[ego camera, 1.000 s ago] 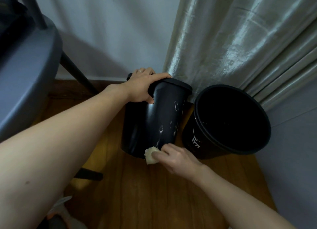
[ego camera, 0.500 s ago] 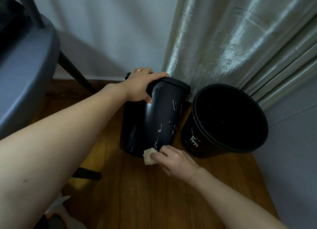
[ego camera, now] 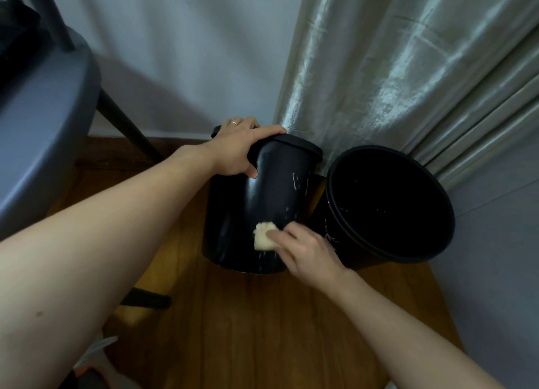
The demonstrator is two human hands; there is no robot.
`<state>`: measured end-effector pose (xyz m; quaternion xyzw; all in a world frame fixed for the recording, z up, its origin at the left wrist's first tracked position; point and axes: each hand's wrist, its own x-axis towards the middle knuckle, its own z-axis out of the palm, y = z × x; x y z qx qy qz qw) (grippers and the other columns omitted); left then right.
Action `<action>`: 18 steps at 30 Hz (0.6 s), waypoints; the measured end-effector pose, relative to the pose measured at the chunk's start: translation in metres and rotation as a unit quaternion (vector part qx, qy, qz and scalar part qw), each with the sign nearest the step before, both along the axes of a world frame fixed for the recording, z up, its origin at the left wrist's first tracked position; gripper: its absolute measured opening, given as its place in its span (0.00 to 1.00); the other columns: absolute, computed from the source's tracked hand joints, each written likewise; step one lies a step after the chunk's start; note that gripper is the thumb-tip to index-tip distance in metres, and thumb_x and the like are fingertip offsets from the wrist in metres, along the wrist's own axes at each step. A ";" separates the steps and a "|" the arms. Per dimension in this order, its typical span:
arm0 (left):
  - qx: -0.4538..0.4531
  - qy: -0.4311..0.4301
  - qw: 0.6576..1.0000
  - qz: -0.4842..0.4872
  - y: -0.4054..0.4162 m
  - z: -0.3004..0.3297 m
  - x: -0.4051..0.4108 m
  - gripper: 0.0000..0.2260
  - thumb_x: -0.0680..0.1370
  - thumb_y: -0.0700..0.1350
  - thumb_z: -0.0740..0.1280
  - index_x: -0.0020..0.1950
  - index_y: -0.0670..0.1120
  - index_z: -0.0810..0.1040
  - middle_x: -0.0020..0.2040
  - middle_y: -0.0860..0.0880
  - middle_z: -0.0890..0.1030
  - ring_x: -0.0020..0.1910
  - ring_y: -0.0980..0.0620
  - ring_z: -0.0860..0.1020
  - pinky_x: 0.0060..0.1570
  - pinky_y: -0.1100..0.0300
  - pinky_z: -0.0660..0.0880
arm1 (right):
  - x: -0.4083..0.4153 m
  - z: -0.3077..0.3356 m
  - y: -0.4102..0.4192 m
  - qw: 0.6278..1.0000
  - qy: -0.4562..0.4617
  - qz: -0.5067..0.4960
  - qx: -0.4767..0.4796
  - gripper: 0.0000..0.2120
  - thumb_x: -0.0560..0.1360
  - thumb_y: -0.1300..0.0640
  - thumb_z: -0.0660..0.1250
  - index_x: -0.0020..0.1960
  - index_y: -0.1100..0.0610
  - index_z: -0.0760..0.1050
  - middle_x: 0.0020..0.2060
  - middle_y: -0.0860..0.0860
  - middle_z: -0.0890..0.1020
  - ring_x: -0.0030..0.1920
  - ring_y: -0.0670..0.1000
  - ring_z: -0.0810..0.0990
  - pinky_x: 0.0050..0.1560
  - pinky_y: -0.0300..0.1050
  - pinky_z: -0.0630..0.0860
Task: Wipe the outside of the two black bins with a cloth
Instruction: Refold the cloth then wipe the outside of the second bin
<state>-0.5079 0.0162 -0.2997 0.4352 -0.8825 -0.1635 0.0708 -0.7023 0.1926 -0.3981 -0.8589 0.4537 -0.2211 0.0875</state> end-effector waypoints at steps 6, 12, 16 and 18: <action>-0.002 -0.005 1.000 -0.005 0.000 0.001 0.000 0.44 0.67 0.46 0.79 0.76 0.62 0.59 0.60 0.44 0.68 0.61 0.42 0.65 0.67 0.48 0.58 | 0.002 0.015 -0.025 0.996 -0.040 -0.071 -0.021 0.13 0.76 0.61 0.67 0.61 0.58 0.77 0.42 0.56 0.76 0.40 0.55 0.76 0.36 0.54 0.79; -0.004 -0.004 1.000 -0.005 -0.001 0.000 0.001 0.43 0.67 0.47 0.78 0.76 0.62 0.59 0.59 0.45 0.68 0.61 0.42 0.65 0.67 0.48 0.58 | 0.005 0.014 -0.028 0.995 -0.051 -0.086 -0.025 0.14 0.76 0.60 0.68 0.61 0.58 0.77 0.43 0.55 0.76 0.40 0.54 0.76 0.37 0.52 0.79; -0.002 -0.003 1.000 0.001 -0.001 0.000 0.002 0.44 0.67 0.46 0.78 0.76 0.62 0.59 0.60 0.45 0.68 0.62 0.43 0.65 0.67 0.49 0.57 | 0.002 0.004 -0.013 1.000 -0.023 -0.018 -0.007 0.12 0.77 0.60 0.66 0.60 0.58 0.78 0.43 0.54 0.76 0.41 0.52 0.76 0.37 0.48 0.79; -0.006 -0.008 1.000 0.000 -0.001 0.000 0.002 0.44 0.67 0.46 0.78 0.76 0.62 0.58 0.60 0.45 0.68 0.62 0.42 0.65 0.67 0.49 0.58 | 0.002 0.009 -0.023 0.999 -0.027 -0.033 -0.020 0.12 0.76 0.61 0.68 0.60 0.58 0.78 0.43 0.55 0.76 0.42 0.53 0.77 0.38 0.50 0.79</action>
